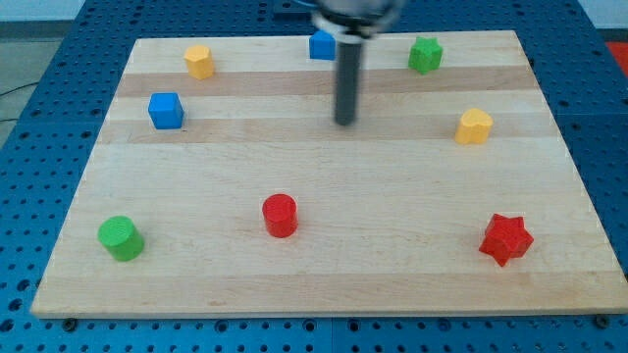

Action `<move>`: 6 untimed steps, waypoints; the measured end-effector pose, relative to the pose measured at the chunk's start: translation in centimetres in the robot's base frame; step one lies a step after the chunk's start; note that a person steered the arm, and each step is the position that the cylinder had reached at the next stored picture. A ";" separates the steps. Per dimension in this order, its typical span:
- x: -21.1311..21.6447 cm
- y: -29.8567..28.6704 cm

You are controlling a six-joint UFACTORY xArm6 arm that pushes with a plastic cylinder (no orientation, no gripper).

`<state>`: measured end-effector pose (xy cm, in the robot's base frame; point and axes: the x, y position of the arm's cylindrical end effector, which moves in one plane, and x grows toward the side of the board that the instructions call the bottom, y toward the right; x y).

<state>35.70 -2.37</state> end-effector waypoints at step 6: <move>11.8 -5.2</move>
<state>47.49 -7.53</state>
